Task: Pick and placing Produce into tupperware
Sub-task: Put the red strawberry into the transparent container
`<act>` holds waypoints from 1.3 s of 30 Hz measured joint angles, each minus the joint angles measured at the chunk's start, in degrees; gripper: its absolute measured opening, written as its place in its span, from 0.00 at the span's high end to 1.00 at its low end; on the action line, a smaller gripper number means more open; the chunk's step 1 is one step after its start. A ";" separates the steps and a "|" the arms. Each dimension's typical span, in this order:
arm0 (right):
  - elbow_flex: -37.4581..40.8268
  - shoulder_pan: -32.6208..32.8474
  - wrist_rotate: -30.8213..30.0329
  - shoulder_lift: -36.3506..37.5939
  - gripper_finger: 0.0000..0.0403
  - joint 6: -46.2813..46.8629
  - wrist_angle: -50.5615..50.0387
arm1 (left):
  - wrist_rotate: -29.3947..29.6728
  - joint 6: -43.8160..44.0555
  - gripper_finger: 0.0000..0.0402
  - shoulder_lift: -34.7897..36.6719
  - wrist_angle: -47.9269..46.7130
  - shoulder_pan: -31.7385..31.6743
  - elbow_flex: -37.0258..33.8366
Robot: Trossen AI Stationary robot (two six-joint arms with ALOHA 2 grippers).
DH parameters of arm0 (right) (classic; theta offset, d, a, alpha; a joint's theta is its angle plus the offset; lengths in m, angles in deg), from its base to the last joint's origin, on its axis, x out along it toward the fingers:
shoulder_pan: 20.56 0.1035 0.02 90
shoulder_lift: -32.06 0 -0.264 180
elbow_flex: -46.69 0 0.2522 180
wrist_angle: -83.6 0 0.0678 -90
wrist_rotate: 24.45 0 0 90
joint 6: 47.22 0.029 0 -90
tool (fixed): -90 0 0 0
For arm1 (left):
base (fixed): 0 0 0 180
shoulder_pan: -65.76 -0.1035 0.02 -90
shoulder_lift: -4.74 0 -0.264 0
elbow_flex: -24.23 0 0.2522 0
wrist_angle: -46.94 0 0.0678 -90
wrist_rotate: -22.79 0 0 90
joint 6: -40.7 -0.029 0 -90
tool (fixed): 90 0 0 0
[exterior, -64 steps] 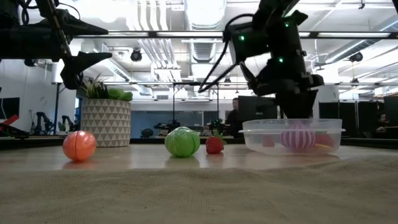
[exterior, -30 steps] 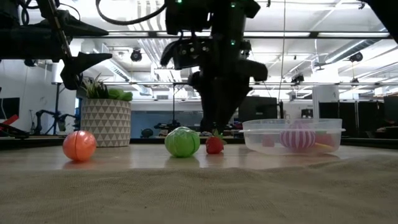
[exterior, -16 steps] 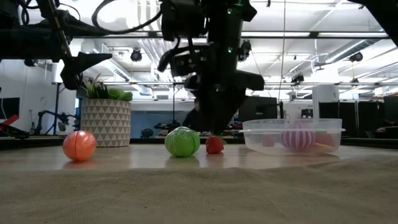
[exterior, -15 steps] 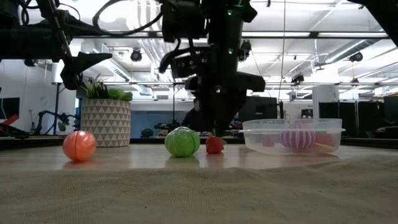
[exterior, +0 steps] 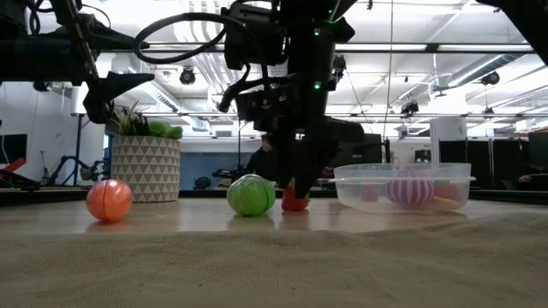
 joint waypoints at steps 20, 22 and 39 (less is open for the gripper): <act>1.00 -2.63 5.11 -0.14 0.66 0.06 0.47 | 0.14 0.13 0.46 0.02 0.02 0.00 0.00; 1.00 -2.65 5.14 -0.27 0.68 0.06 0.50 | 0.25 0.13 0.46 -0.02 0.00 0.00 0.00; 0.39 -2.69 5.20 -0.25 0.72 4.56 1.53 | 0.44 0.12 0.46 0.02 0.02 0.00 0.00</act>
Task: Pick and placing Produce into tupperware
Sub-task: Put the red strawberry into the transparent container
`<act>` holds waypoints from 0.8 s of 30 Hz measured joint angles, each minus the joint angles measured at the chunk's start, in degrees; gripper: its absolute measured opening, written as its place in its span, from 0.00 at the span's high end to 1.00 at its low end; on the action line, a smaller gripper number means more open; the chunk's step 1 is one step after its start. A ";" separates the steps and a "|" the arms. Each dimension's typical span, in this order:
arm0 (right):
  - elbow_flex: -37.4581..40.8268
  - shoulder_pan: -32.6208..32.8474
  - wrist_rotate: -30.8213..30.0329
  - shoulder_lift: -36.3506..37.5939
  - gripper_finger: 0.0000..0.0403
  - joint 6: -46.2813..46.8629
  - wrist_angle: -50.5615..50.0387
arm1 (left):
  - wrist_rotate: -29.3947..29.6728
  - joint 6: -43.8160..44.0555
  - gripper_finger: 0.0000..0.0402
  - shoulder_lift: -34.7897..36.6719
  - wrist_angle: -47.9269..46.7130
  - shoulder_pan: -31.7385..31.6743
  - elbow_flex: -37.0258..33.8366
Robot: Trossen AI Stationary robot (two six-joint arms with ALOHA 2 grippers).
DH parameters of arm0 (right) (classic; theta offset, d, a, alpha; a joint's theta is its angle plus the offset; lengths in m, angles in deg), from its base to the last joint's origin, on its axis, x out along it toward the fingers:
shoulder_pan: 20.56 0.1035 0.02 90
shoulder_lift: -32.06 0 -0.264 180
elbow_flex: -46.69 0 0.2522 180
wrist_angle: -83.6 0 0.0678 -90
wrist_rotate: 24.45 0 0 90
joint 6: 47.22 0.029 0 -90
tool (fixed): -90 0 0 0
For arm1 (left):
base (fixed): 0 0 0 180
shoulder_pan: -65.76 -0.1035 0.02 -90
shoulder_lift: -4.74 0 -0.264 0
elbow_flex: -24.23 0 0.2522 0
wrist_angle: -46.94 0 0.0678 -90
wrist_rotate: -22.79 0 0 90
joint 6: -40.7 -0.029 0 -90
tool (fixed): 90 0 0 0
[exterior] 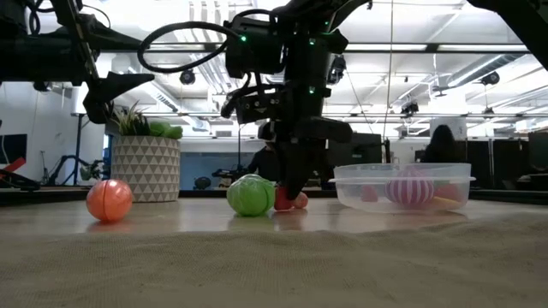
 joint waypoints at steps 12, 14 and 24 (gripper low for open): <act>0.22 -0.34 -0.04 -0.22 0.56 5.40 0.62 | -0.02 0.01 0.46 0.07 0.02 0.00 0.00; 0.22 -0.35 -0.07 -0.22 0.51 5.42 0.59 | -0.02 0.01 0.46 0.07 0.02 0.00 0.00; 0.22 -0.31 0.31 -0.22 0.44 3.93 2.44 | -0.04 0.03 0.46 0.09 0.02 0.00 -0.02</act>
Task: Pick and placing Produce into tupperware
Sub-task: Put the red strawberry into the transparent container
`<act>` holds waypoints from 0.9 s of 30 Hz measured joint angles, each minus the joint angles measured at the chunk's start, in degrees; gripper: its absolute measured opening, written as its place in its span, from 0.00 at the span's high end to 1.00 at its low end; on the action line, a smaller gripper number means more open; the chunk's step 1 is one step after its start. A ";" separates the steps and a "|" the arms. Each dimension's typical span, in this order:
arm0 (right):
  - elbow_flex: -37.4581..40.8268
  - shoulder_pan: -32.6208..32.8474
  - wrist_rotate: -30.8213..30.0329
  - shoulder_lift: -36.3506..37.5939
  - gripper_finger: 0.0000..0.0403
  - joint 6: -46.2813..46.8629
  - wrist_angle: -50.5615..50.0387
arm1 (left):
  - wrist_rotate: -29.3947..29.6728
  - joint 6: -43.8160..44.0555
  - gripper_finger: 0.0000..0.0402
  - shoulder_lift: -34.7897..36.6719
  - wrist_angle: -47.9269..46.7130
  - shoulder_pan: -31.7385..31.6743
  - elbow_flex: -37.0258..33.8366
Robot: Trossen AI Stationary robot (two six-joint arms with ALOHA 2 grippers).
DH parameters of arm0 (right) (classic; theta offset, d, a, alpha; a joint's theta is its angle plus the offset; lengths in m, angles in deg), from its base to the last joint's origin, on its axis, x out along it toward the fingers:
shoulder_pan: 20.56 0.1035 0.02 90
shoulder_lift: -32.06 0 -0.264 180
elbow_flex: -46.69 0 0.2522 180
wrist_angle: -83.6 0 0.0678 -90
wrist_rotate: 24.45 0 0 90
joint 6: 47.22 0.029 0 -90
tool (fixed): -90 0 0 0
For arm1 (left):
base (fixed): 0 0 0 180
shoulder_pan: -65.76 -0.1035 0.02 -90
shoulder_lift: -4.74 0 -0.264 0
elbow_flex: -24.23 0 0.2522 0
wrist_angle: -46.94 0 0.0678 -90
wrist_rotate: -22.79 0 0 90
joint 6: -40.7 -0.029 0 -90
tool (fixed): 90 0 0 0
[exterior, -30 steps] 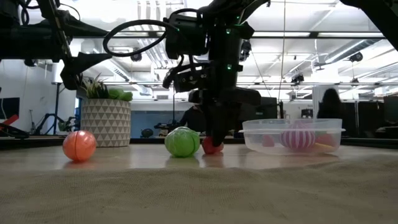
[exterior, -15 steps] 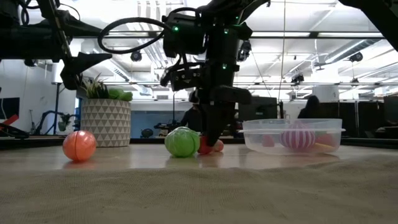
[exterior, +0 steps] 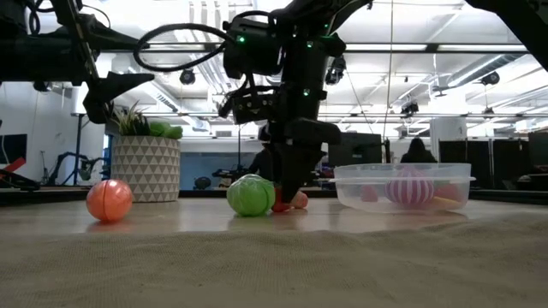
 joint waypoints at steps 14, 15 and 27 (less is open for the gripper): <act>2.27 0.24 2.42 0.00 0.44 0.04 1.67 | -0.02 2.82 0.46 -0.02 -0.02 0.00 0.01; 2.35 0.24 2.38 0.00 0.44 0.03 1.74 | -0.02 2.82 0.46 -0.02 0.00 0.00 0.02; 2.14 0.26 2.22 0.00 0.51 2.43 4.44 | -0.02 2.84 0.46 -0.13 0.00 0.00 0.02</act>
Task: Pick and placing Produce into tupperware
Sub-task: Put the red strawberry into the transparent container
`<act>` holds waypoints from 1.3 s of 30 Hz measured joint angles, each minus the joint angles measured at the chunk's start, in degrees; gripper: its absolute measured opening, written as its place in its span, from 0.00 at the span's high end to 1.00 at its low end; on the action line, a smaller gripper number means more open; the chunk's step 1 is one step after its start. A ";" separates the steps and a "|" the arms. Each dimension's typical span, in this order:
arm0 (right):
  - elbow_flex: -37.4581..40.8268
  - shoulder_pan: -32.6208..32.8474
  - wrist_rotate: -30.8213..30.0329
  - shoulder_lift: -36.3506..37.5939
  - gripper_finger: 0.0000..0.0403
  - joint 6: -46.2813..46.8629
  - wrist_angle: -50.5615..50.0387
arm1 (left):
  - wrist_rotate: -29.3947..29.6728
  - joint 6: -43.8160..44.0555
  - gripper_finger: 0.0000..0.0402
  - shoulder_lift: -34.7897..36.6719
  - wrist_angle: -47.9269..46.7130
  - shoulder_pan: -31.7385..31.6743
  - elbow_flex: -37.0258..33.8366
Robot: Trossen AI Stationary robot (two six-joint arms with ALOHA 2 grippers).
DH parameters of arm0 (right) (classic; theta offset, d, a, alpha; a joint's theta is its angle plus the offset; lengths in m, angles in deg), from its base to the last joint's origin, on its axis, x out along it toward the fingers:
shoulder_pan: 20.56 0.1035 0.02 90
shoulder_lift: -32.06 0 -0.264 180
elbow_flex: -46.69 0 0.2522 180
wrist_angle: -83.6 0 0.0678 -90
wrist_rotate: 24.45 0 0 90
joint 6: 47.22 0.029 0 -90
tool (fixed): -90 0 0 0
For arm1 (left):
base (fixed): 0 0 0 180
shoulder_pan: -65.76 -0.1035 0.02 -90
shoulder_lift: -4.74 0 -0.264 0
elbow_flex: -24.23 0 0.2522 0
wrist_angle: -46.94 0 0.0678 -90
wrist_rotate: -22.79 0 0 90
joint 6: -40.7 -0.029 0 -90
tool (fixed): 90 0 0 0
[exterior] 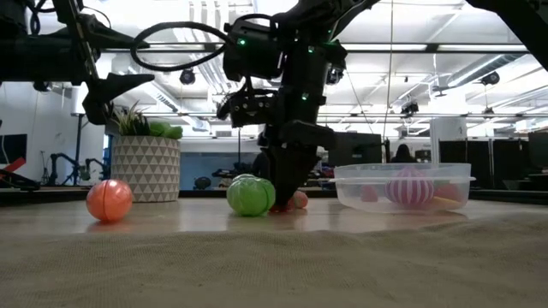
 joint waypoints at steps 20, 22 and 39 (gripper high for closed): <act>-2.45 0.00 -0.80 0.00 0.66 1.20 -6.03 | 0.02 0.00 0.46 0.00 -0.02 0.00 0.00; -4.25 0.00 -2.40 0.00 0.65 2.88 -9.66 | 0.01 -0.01 0.46 0.02 -0.01 0.00 0.00; -14.00 -2.92 -2.49 0.83 0.66 28.38 -32.42 | 0.00 -0.04 0.46 0.08 -0.02 0.00 0.00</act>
